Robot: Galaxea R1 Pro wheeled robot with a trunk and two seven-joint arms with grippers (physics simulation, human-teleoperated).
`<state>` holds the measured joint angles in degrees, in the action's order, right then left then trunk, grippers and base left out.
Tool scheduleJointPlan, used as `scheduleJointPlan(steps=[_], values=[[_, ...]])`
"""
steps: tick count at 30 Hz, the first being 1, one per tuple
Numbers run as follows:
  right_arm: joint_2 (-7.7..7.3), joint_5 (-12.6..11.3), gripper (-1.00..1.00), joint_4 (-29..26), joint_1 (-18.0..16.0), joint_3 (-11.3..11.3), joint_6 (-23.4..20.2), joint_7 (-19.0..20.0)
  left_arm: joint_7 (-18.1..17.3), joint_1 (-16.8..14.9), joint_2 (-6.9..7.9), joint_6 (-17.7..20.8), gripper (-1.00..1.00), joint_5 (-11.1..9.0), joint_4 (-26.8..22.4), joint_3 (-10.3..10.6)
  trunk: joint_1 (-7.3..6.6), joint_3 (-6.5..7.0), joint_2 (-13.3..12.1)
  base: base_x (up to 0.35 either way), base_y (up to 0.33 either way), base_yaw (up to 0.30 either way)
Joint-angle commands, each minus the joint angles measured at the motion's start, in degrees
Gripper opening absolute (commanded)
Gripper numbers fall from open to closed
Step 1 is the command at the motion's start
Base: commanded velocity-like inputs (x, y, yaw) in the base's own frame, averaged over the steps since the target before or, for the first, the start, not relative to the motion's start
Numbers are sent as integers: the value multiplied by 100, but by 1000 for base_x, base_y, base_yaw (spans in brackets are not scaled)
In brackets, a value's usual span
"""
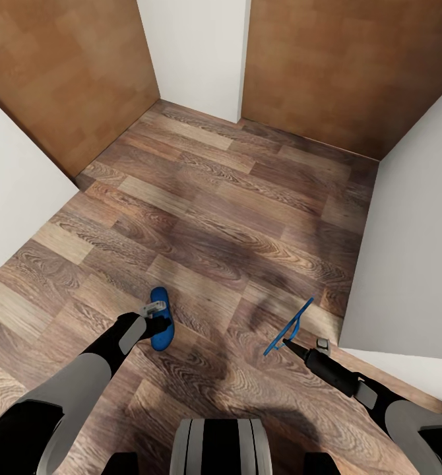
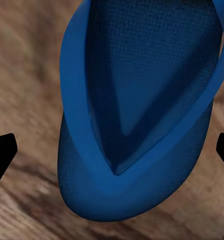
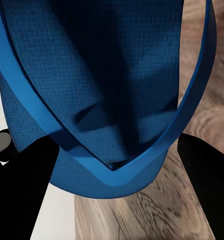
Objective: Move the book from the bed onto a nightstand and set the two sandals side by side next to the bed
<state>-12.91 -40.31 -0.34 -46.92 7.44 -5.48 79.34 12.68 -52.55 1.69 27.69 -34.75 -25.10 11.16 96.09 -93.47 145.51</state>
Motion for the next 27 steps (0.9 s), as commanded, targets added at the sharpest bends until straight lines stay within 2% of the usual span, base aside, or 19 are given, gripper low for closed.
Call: scheduleJointPlan(steps=[1,24,27], values=[[-1,-57,-100,-1,-2,47,-58,18,49,-1,7,17,100,-60,-13,44,-1,-3,1,0,0,0],[-1,-58,-100,-1,-2,47,-58,17,50,-1,7,14,100,-58,-13,44,-1,-3,1,0,0,0],[-1,-58,-100,-1,-2,47,-58,18,50,-1,7,15,100,-58,-13,44,7,-70,5,0,0,0]])
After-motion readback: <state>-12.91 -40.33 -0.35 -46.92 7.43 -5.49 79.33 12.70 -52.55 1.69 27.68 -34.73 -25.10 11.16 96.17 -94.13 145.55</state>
